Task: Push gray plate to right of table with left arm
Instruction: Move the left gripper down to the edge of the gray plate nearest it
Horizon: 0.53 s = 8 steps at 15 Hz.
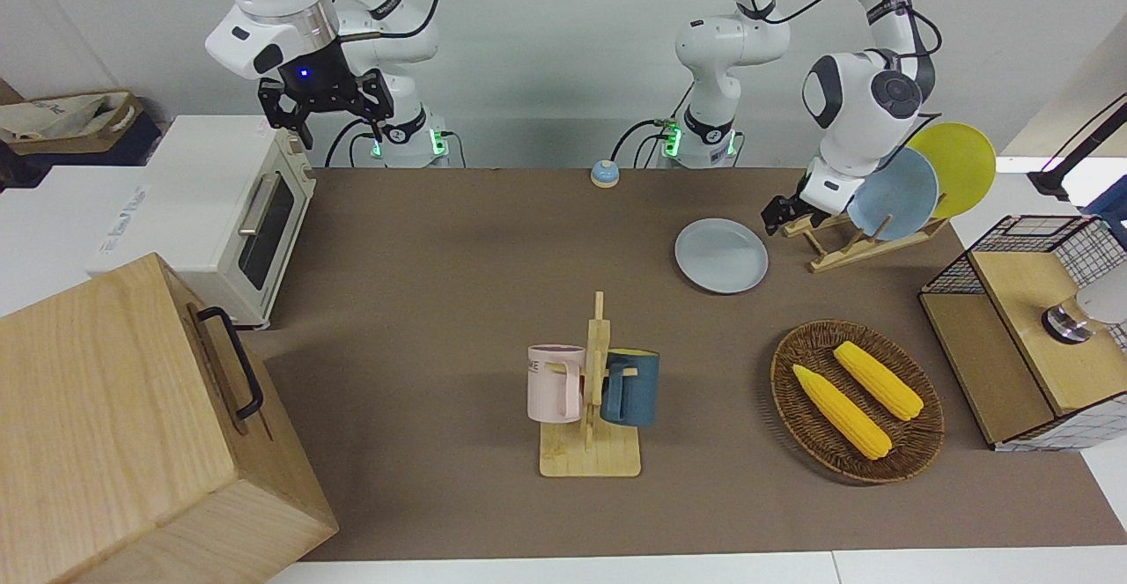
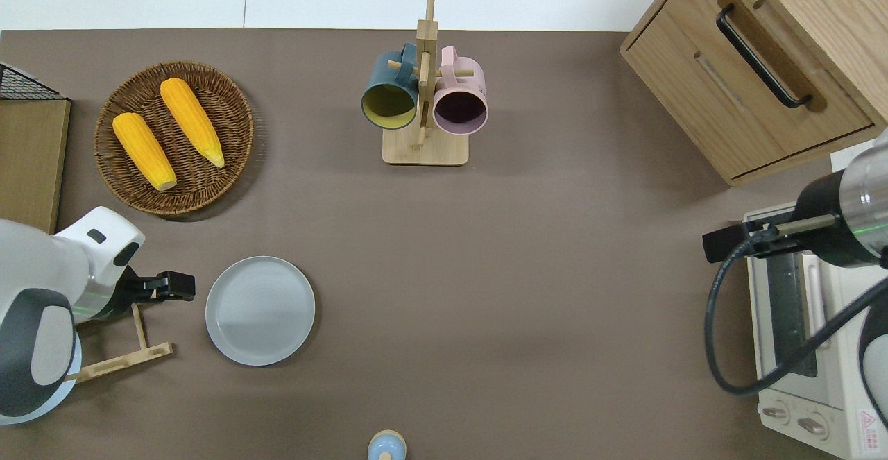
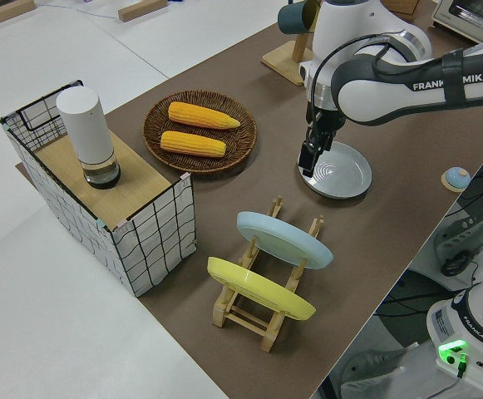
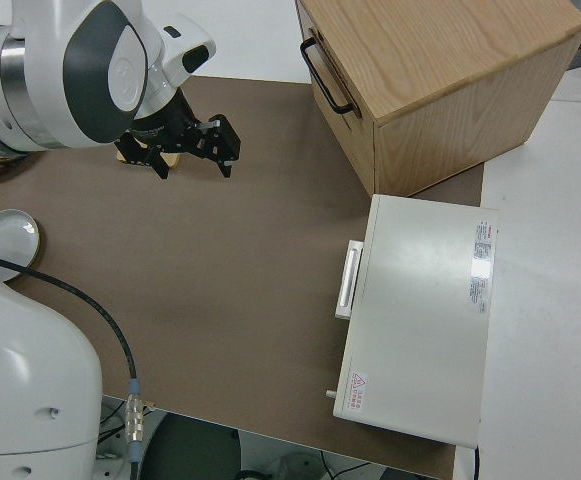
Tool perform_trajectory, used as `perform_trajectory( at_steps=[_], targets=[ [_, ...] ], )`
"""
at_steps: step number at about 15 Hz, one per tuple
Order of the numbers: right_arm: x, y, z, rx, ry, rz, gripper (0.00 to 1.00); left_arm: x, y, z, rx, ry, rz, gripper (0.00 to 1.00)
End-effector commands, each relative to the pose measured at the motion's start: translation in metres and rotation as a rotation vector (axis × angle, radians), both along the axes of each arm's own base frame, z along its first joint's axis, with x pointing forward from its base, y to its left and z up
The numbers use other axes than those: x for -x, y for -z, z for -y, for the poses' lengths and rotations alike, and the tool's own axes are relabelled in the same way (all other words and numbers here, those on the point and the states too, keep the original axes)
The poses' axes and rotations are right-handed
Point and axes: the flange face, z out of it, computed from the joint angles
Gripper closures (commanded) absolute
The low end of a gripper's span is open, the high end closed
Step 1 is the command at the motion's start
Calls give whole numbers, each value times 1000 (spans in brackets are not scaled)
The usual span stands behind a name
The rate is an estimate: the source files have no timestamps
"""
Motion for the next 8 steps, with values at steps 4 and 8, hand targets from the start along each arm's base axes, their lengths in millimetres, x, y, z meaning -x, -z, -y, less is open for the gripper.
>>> perform_trajectory(
  at_steps=[4, 8],
  targets=[
    [3, -4, 1, -4, 15, -5, 17, 36, 58, 5, 36, -32, 30, 15],
    [3, -4, 1, -4, 15, -5, 17, 38, 77, 4, 37, -38, 29, 17]
  ],
)
